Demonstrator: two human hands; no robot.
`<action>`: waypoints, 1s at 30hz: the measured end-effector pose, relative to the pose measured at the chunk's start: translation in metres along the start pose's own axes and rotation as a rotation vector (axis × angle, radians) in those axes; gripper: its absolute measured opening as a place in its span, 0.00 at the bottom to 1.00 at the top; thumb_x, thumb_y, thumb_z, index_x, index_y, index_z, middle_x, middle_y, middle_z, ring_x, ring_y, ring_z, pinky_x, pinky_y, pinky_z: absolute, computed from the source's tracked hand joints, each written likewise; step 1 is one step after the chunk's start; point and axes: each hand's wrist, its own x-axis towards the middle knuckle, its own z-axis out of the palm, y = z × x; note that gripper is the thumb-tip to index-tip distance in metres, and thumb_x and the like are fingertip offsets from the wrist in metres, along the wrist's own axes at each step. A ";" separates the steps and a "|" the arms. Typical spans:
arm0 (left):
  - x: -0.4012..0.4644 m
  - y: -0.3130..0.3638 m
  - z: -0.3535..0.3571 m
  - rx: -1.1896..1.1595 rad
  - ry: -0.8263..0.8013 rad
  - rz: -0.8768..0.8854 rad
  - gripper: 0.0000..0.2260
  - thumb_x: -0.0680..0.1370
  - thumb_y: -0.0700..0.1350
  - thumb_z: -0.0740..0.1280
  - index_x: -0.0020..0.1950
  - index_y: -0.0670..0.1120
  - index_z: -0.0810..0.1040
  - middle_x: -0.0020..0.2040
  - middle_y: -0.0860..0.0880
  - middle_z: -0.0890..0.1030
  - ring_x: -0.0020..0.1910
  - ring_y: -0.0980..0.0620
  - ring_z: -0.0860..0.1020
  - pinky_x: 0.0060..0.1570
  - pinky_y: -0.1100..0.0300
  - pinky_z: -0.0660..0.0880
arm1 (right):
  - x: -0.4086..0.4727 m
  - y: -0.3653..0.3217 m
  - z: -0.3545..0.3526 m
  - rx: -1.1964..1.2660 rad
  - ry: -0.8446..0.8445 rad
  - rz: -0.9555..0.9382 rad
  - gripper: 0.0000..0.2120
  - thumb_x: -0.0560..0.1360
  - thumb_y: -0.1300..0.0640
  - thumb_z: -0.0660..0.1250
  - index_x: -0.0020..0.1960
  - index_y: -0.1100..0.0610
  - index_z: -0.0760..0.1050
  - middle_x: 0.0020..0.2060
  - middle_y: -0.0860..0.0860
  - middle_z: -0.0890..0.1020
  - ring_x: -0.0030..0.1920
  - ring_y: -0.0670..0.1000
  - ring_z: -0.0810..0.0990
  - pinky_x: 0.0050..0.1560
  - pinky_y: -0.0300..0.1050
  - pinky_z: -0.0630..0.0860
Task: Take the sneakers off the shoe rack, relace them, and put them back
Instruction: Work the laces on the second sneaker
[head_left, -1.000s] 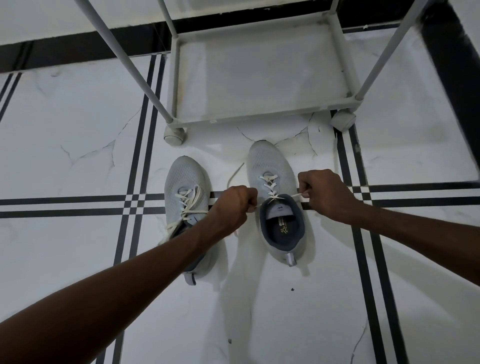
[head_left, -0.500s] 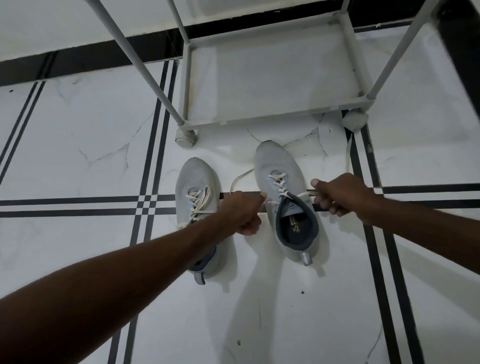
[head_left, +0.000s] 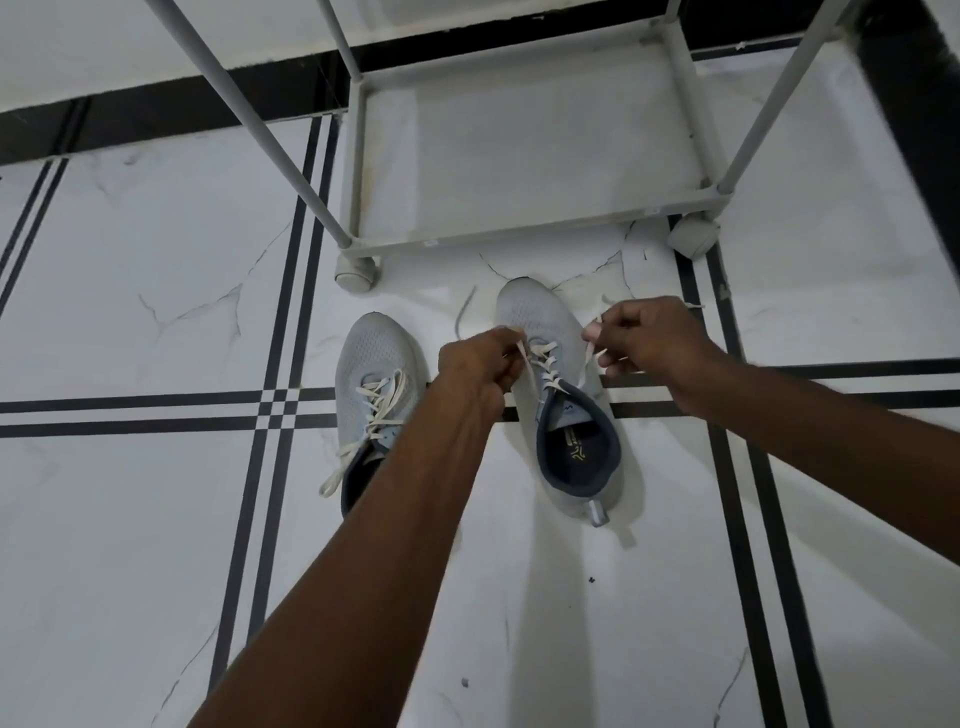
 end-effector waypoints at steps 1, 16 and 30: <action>-0.003 0.004 0.001 0.056 -0.023 -0.001 0.01 0.75 0.37 0.71 0.43 0.41 0.81 0.40 0.44 0.82 0.36 0.51 0.79 0.26 0.65 0.76 | -0.001 -0.004 0.000 -0.036 0.009 -0.064 0.08 0.74 0.62 0.73 0.49 0.68 0.80 0.38 0.58 0.83 0.31 0.48 0.79 0.33 0.39 0.81; -0.021 0.023 0.005 0.749 -0.492 0.193 0.14 0.77 0.49 0.71 0.54 0.39 0.83 0.41 0.46 0.82 0.42 0.51 0.80 0.49 0.58 0.77 | 0.020 -0.016 0.014 -0.153 -0.063 -0.260 0.12 0.76 0.53 0.70 0.45 0.61 0.84 0.36 0.56 0.85 0.34 0.49 0.85 0.37 0.42 0.81; -0.008 0.002 -0.003 1.292 0.064 1.217 0.03 0.73 0.47 0.69 0.44 0.48 0.79 0.40 0.51 0.82 0.37 0.49 0.79 0.35 0.55 0.73 | 0.022 -0.011 0.005 -0.315 -0.254 -0.180 0.06 0.76 0.60 0.70 0.49 0.61 0.84 0.39 0.56 0.85 0.37 0.48 0.82 0.38 0.38 0.78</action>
